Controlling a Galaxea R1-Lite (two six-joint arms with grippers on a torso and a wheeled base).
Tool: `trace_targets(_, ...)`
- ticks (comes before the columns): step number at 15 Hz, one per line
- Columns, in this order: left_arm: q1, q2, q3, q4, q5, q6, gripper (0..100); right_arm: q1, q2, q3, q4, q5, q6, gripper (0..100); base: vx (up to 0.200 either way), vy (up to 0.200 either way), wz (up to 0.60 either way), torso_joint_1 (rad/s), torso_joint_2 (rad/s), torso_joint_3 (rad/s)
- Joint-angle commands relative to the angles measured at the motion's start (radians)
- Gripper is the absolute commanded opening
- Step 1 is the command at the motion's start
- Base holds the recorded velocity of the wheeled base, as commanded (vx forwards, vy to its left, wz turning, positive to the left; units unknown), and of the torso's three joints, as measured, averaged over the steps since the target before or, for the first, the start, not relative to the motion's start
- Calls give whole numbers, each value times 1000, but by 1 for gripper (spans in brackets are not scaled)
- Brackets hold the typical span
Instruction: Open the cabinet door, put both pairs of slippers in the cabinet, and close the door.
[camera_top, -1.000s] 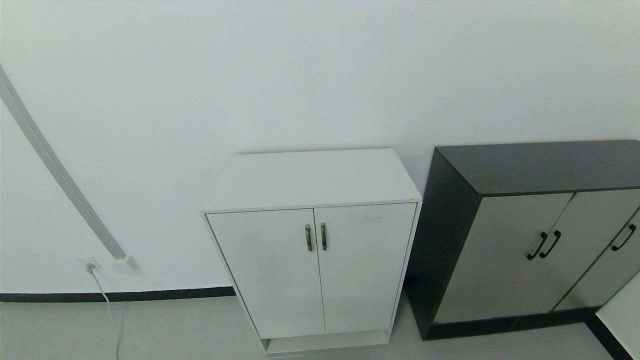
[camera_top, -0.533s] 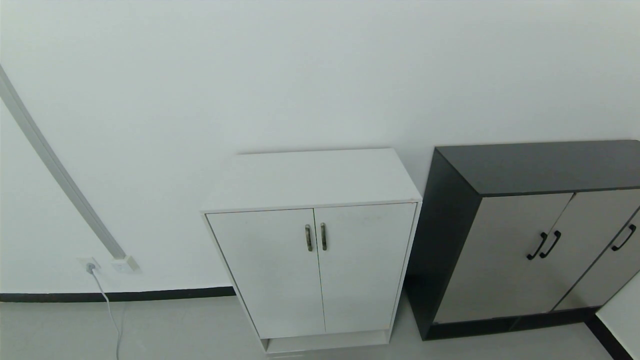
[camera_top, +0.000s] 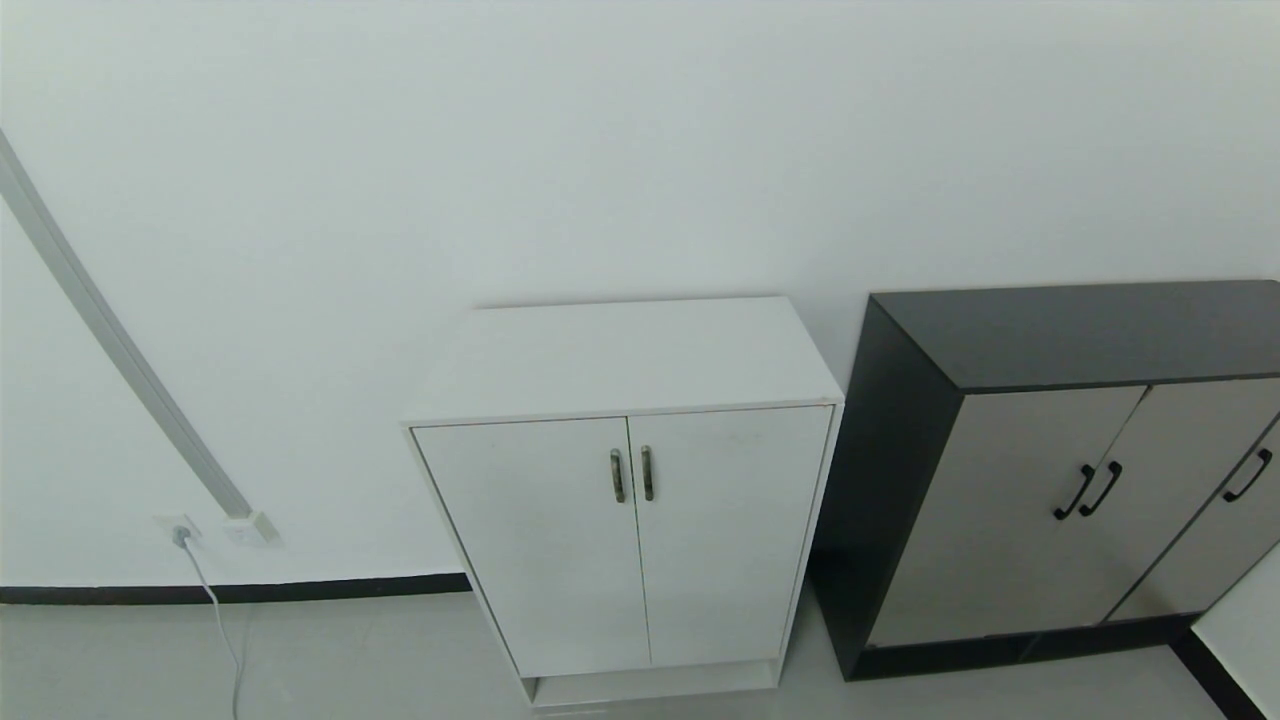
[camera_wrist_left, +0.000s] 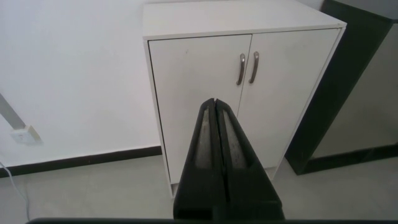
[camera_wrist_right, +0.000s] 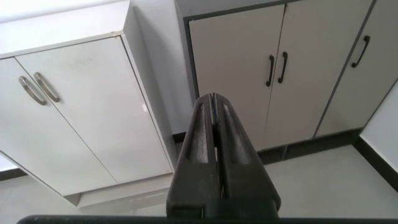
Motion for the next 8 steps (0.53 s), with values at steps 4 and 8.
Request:
trace_targets(4, 0, 1, 0, 0, 0, 2, 0, 0, 2, 0, 0, 2, -4, 0, 0, 0, 0, 0, 0, 0)
trace_targets(8, 0, 1, 0, 0, 0, 2, 0, 0, 2, 0, 0, 2, -7, 0, 0, 0, 0, 0, 0, 0)
